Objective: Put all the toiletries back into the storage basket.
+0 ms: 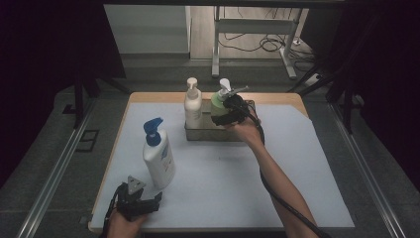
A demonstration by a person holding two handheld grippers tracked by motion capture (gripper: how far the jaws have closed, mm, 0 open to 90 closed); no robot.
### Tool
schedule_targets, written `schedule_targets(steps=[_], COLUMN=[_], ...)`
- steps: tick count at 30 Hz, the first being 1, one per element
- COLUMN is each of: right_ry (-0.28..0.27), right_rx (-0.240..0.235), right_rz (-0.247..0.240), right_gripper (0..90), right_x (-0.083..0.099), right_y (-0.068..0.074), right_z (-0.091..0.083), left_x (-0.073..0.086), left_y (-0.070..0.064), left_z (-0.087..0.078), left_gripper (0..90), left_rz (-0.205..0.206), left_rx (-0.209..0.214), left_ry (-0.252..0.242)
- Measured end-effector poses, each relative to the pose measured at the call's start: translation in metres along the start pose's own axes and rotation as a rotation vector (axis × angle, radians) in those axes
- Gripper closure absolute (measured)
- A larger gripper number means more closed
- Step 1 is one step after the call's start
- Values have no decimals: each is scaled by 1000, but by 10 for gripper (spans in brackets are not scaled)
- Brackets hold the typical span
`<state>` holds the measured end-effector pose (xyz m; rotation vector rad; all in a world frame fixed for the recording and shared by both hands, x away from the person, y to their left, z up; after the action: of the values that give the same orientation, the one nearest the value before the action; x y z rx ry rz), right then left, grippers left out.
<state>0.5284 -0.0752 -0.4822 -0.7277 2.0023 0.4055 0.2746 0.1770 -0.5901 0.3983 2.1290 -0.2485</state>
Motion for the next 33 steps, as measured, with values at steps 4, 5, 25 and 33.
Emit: schedule_targets(steps=[4,5,25,33], right_ry=[-11,-16,-39,-54], right_rx=[-9,-9,-12,-48], right_rz=[-1,-12,-22,-17], right_gripper=[109,106,99,105], right_x=[0,1,5,9], right_y=[0,0,0,3], right_z=[1,1,-17,-30], left_x=[0,0,0,0], left_y=[0,0,0,0], left_z=[0,0,0,0], left_gripper=[115,114,114,114], left_rz=[0,0,1,0], left_rx=[0,0,-1,-1], left_ry=[-1,0,-1,-1])
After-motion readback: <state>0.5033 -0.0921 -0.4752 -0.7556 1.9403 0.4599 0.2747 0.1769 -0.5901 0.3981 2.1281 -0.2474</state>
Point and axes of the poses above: each handheld gripper's, and its own axes: z roughly forward along the jaws, x roughly out of its underside, y roughly to its left, the point moved 9 cm from there along z, roughly forward along the jaws, and after that the axes turned 13 degrees about -y, right-handed, at the moved point
